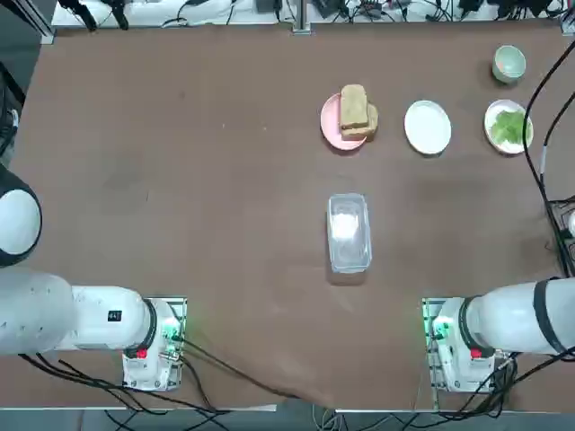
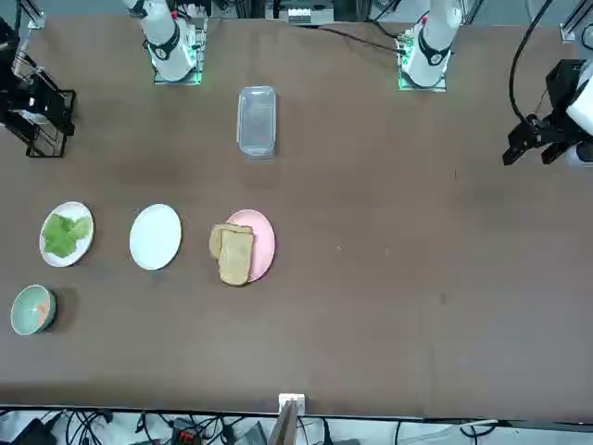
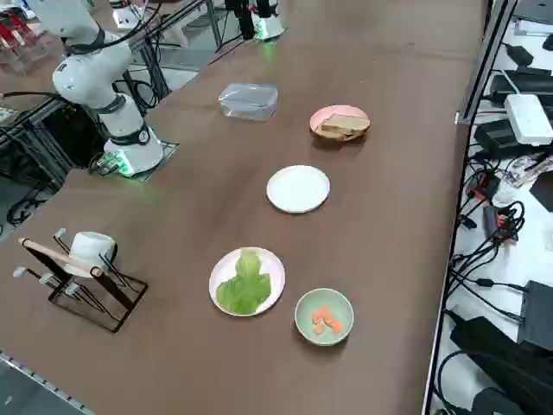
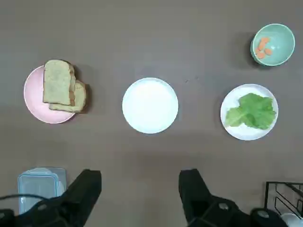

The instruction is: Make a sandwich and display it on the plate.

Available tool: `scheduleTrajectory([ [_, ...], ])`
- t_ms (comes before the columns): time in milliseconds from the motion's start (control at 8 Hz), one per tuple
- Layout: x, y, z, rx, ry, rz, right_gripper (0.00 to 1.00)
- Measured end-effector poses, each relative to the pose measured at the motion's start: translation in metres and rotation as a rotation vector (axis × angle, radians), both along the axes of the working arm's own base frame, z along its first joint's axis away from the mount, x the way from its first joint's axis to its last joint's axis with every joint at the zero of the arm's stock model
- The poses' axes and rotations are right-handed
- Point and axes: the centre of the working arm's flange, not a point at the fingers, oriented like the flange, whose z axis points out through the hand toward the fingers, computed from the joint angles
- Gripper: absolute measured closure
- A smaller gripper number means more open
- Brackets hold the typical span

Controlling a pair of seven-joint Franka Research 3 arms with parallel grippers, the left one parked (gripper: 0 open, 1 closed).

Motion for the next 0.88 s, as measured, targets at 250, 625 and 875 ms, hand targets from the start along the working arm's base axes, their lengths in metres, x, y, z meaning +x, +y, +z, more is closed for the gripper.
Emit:
scheduleTrajectory([
  [250, 0.0, -0.003, 0.0, -0.016, -0.001, -0.003, 0.0],
  [625, 0.007, 0.0, -0.01, -0.018, 0.013, -0.003, 0.0],
  [875, 0.026, 0.023, -0.037, -0.019, 0.043, 0.033, 0.0],
])
